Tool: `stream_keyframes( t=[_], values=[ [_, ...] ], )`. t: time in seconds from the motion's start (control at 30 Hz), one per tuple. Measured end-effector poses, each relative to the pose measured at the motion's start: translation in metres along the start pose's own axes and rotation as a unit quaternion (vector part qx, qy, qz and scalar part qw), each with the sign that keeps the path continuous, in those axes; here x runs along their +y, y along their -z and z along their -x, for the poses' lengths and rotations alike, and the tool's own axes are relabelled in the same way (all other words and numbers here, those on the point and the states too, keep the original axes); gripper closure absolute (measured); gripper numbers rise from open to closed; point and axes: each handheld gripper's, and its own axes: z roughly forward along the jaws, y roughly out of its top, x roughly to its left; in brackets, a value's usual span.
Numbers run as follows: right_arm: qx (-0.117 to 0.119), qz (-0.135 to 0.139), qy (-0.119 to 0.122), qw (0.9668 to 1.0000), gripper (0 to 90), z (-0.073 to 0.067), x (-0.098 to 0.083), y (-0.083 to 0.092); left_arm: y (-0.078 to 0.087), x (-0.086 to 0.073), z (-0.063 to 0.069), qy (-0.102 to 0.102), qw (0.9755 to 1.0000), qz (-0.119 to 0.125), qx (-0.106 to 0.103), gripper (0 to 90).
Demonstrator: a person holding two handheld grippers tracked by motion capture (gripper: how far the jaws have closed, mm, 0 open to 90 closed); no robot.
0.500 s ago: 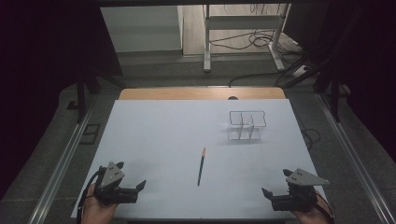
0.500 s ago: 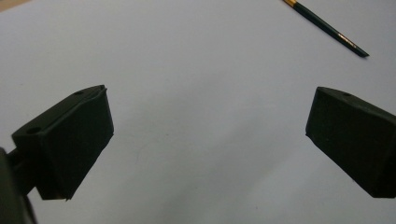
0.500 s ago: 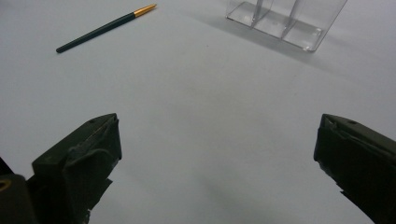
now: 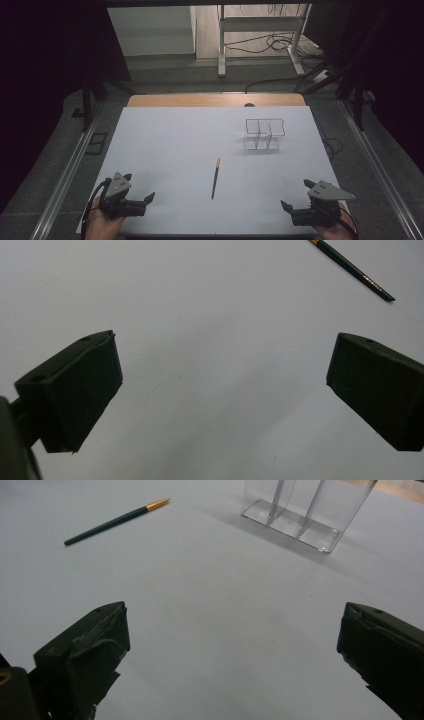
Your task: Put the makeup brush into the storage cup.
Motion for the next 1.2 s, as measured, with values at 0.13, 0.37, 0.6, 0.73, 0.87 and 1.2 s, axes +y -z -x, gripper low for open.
stream_keyframes(
  t=[0.13, 0.37, 0.6, 0.73, 0.87, 1.2],
  values=[
    [0.003, -0.007, 0.005, 1.0000, 0.0, -0.001, 0.000, -0.002, 0.000, -0.001, 0.000, 0.001, 1.0000, -0.002, 0.000, 0.0],
    [0.006, -0.010, 0.006, 0.9999, 0.0, -0.002, 0.001, -0.003, 0.000, 0.000, 0.000, 0.002, 1.0000, -0.007, -0.004, 0.7],
    [0.011, -0.014, 0.012, 0.9998, 0.0, -0.005, 0.001, -0.005, -0.002, 0.001, 0.002, -0.007, 0.9998, -0.017, 0.001, 1.5],
    [0.017, -0.017, 0.006, 0.9997, 0.0, -0.004, 0.001, -0.005, -0.003, 0.004, 0.005, -0.016, 0.9996, -0.022, 0.010, 1.9],
    [0.021, -0.020, 0.003, 0.9996, 0.0, -0.004, 0.000, -0.007, -0.004, 0.006, 0.008, -0.020, 0.9995, -0.023, 0.009, 2.0],
    [0.023, -0.025, 0.000, 0.9994, 0.0, -0.004, 0.002, -0.009, -0.007, 0.011, 0.011, -0.025, 0.9993, -0.030, 0.002, 1.9]
  ],
)
